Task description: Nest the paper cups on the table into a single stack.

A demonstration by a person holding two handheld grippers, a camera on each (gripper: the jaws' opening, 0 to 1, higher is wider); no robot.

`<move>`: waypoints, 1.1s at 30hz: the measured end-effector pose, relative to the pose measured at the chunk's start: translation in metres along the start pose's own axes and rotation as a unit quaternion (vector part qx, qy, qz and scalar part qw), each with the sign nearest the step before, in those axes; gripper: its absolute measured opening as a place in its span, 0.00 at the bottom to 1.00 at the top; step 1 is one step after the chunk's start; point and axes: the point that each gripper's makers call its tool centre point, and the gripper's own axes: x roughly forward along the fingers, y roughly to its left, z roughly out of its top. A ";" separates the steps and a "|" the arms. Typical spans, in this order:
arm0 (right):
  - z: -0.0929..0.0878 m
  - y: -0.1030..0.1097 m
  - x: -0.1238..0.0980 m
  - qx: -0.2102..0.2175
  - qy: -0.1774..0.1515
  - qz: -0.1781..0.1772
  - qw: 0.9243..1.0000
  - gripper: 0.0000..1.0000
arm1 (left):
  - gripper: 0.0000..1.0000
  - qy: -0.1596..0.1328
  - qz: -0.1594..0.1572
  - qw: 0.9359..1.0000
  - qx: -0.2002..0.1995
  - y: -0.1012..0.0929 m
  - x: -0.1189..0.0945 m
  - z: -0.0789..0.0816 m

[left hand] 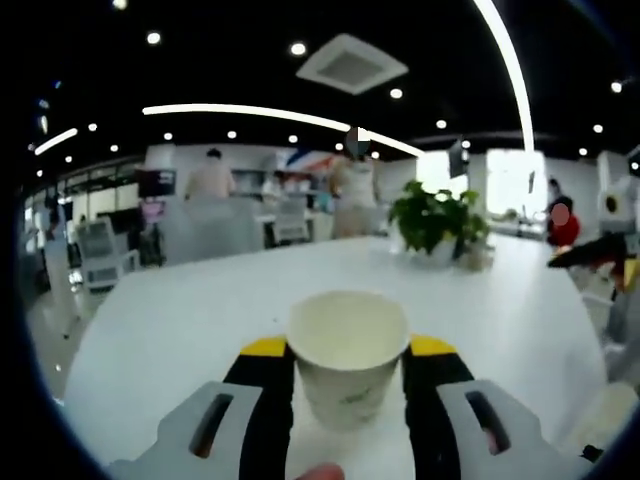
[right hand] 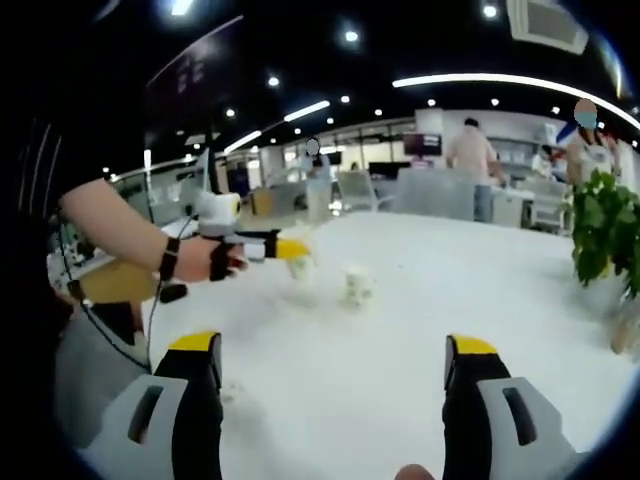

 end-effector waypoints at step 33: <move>0.010 0.027 -0.001 -0.027 -0.025 0.043 0.998 0.89 | 0.38 -0.067 -0.078 0.994 0.030 -0.101 -0.087 0.107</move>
